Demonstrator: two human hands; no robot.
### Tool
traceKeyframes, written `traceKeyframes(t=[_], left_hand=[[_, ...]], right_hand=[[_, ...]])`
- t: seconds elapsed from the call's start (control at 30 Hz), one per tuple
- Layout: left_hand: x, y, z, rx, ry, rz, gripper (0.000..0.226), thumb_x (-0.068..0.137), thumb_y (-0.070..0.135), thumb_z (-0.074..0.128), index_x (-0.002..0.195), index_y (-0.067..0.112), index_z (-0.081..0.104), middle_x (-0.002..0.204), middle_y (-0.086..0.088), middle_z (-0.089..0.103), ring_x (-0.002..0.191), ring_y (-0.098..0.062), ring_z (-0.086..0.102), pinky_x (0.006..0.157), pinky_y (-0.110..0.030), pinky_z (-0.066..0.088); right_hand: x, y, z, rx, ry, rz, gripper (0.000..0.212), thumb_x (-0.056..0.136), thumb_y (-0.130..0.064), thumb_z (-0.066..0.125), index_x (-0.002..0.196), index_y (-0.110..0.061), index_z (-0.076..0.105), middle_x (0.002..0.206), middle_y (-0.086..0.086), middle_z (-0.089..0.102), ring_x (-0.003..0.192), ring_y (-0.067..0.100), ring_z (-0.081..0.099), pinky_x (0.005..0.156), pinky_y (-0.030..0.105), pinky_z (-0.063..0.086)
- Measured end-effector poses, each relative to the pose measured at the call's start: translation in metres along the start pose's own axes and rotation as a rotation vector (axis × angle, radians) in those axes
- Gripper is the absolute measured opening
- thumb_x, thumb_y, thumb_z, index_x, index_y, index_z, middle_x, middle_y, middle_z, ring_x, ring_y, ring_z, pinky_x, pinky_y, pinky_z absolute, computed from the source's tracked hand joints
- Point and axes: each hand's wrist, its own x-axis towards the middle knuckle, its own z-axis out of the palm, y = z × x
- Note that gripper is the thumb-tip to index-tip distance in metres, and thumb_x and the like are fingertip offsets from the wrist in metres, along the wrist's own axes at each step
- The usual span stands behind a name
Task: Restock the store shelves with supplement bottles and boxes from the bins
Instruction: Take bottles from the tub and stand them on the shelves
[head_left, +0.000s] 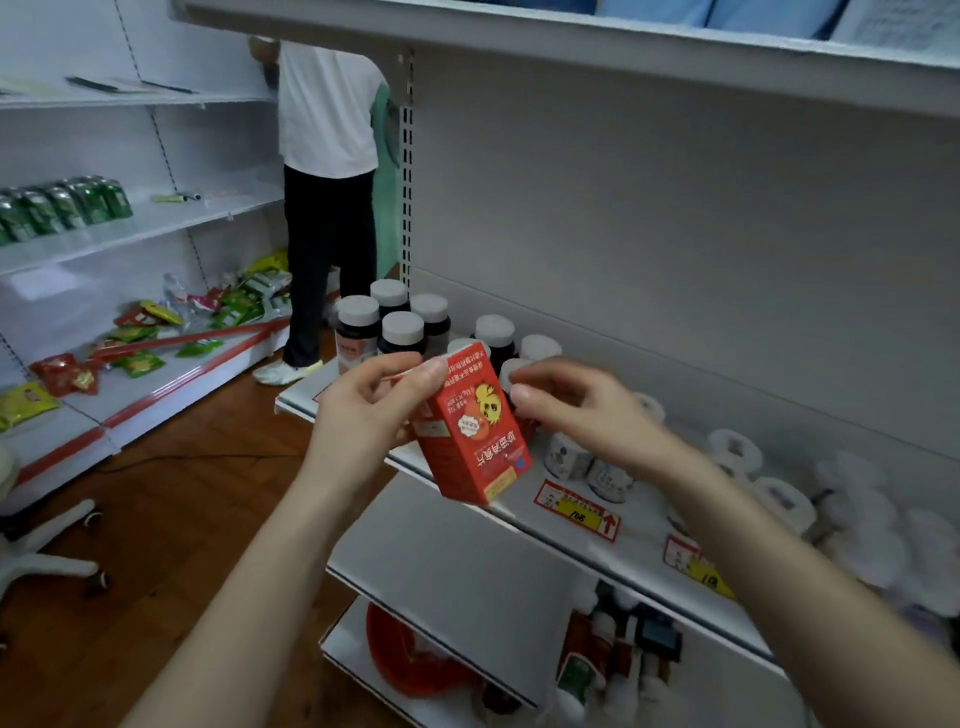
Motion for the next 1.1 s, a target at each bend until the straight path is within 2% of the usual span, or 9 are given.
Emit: traceKeyframes(t=[0.13,0.23,0.37,0.53,0.67,0.8,0.87,1.0,1.1], left_hand=[[-0.014,0.000,-0.006,-0.132,-0.100,-0.051,0.056,0.063,0.041,0.062,0.109,0.009,0.054,0.091,-0.005,0.066,0.084,-0.015,0.067,0.062,-0.018,0.055],[-0.028,-0.005,-0.003,-0.194,-0.134,-0.085,0.066,0.056,0.046,0.067,0.106,0.006,0.051,0.090,-0.009,0.068,0.087,-0.023,0.068,0.068,-0.028,0.055],[-0.050,-0.009,0.016,-0.224,-0.229,-0.079,0.048,0.060,0.047,0.065,0.095,0.016,0.055,0.099,-0.010,0.068,0.093,-0.023,0.066,0.075,-0.030,0.055],[-0.081,-0.012,0.048,-0.070,-0.443,-0.093,0.069,0.064,0.050,0.060,0.128,0.030,0.045,0.107,0.006,0.061,0.098,-0.007,0.061,0.079,-0.029,0.051],[-0.101,-0.007,0.074,-0.075,-0.453,-0.070,0.075,0.063,0.047,0.059,0.132,0.026,0.040,0.101,0.012,0.057,0.094,-0.004,0.060,0.081,-0.031,0.051],[-0.110,0.000,0.107,-0.044,-0.589,-0.042,0.058,0.064,0.044,0.076,0.113,0.020,0.057,0.093,0.007,0.064,0.082,-0.005,0.062,0.066,-0.020,0.050],[-0.119,-0.002,0.129,-0.085,-0.647,-0.083,0.048,0.064,0.036,0.078,0.103,0.011,0.064,0.086,-0.001,0.069,0.078,-0.012,0.065,0.071,-0.029,0.054],[-0.149,-0.013,0.183,-0.242,-0.562,-0.266,0.023,0.079,0.029,0.066,0.091,0.010,0.064,0.082,-0.006,0.067,0.079,-0.017,0.063,0.077,-0.033,0.051],[-0.175,-0.015,0.221,-0.330,-0.497,-0.342,0.021,0.087,0.028,0.060,0.096,0.009,0.064,0.081,-0.004,0.067,0.077,-0.015,0.063,0.072,-0.029,0.051]], right_hand=[[-0.044,-0.016,0.030,0.202,-0.071,0.068,0.041,0.071,-0.040,0.062,0.111,-0.030,0.055,0.106,-0.012,0.064,0.099,0.002,0.063,0.078,0.020,0.053],[-0.074,-0.019,0.045,0.282,0.073,0.095,0.034,0.072,-0.027,0.069,0.105,-0.029,0.057,0.101,-0.008,0.067,0.092,0.004,0.065,0.074,0.020,0.054],[-0.115,-0.017,0.053,0.332,0.268,0.127,0.032,0.076,-0.015,0.070,0.105,-0.024,0.058,0.100,-0.002,0.067,0.090,0.009,0.066,0.066,0.021,0.054],[-0.165,-0.015,0.043,0.338,0.530,0.157,0.030,0.077,-0.015,0.070,0.099,-0.030,0.056,0.097,-0.008,0.066,0.087,0.002,0.066,0.063,0.017,0.053],[-0.200,-0.013,0.022,0.265,0.581,0.174,0.032,0.075,-0.014,0.072,0.098,-0.032,0.059,0.098,-0.007,0.067,0.088,0.003,0.066,0.066,0.017,0.052],[-0.240,-0.011,-0.004,0.173,0.512,0.236,0.037,0.070,-0.019,0.076,0.101,-0.035,0.063,0.101,-0.009,0.068,0.093,0.003,0.065,0.069,0.017,0.051],[-0.262,-0.006,-0.017,0.183,0.552,0.251,0.038,0.069,-0.024,0.074,0.105,-0.030,0.063,0.103,-0.007,0.068,0.096,0.006,0.065,0.072,0.017,0.051],[-0.312,0.012,-0.045,0.324,0.786,0.271,0.043,0.064,-0.035,0.067,0.105,-0.027,0.060,0.105,-0.004,0.066,0.100,0.009,0.063,0.080,0.021,0.052],[-0.347,0.026,-0.060,0.416,0.769,0.327,0.065,0.061,-0.038,0.067,0.122,-0.019,0.051,0.101,-0.002,0.067,0.099,0.014,0.066,0.081,0.025,0.053]])
